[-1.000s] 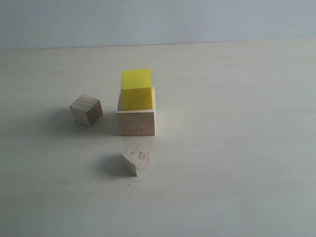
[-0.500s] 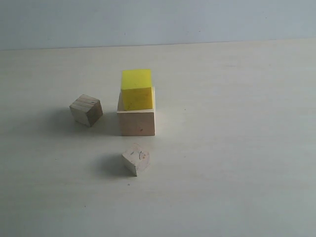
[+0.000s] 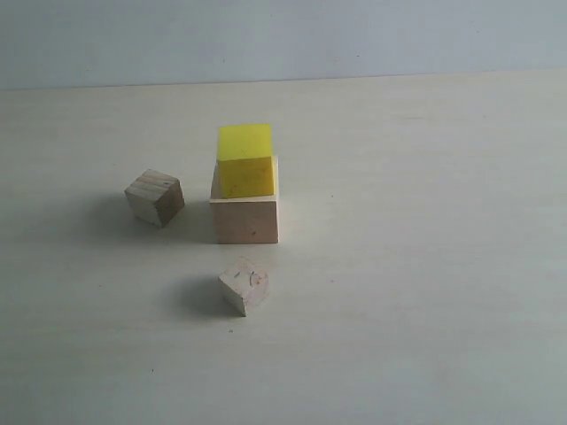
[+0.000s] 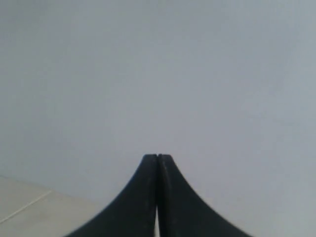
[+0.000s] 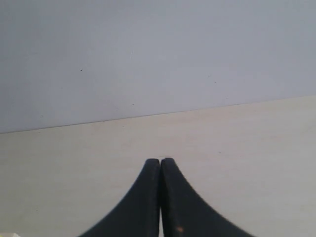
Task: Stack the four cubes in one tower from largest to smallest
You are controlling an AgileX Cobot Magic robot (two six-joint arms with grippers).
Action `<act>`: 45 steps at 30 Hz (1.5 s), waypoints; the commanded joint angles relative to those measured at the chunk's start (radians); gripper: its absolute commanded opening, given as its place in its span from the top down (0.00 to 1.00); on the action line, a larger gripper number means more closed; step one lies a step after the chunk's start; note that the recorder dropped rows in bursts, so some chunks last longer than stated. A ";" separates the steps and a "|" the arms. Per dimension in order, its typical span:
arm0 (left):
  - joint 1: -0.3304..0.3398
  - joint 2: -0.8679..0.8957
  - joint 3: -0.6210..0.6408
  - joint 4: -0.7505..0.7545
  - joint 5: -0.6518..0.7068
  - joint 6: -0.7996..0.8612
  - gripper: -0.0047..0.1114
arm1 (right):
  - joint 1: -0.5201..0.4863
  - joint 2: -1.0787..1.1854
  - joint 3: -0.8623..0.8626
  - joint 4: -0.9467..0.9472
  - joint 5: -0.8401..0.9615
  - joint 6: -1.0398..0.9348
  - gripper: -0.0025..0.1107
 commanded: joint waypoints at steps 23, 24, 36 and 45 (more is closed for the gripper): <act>-0.282 0.906 -0.790 -0.010 0.661 0.424 0.96 | -0.005 0.028 0.005 0.074 0.008 -0.144 0.98; -0.292 0.928 -0.795 -0.019 0.659 0.424 0.96 | -0.005 0.028 0.005 0.074 0.008 -0.144 0.98; -0.299 1.038 -0.798 -0.117 0.583 0.424 0.96 | -0.005 0.028 0.005 0.085 0.028 -0.144 0.98; -0.299 1.083 -0.798 -0.151 0.576 0.478 0.90 | -0.005 0.028 0.005 0.112 0.031 -0.144 0.98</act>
